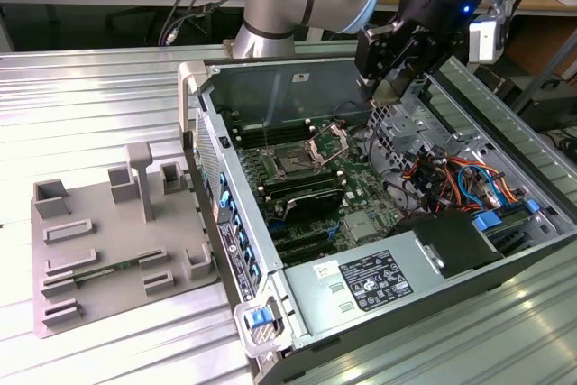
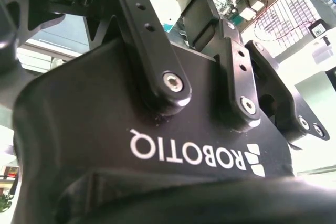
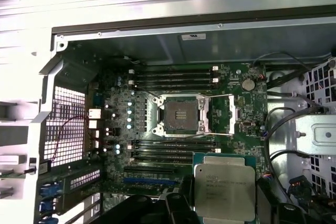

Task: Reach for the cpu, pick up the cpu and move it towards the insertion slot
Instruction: 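Pick up the cpu and move it towards the insertion slot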

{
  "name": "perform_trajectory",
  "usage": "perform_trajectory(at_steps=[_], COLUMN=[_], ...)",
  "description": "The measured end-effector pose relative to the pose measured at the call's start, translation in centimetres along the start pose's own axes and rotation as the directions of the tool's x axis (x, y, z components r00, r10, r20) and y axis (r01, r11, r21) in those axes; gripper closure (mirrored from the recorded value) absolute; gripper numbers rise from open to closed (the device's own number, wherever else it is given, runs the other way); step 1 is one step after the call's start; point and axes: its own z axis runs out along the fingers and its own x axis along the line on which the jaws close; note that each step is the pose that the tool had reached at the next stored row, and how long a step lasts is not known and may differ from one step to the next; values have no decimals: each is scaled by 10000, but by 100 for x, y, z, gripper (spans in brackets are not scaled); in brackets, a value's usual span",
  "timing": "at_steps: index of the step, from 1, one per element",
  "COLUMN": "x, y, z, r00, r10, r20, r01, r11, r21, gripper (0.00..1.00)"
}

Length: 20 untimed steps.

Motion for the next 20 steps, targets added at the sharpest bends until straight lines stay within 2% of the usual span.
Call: perform_trajectory(at_steps=[20], x=[-114], y=[-2], z=[20], r00=[10000], r10=[1], r20=[0], r01=[-1], r11=[10000], r21=[0], gripper=[45])
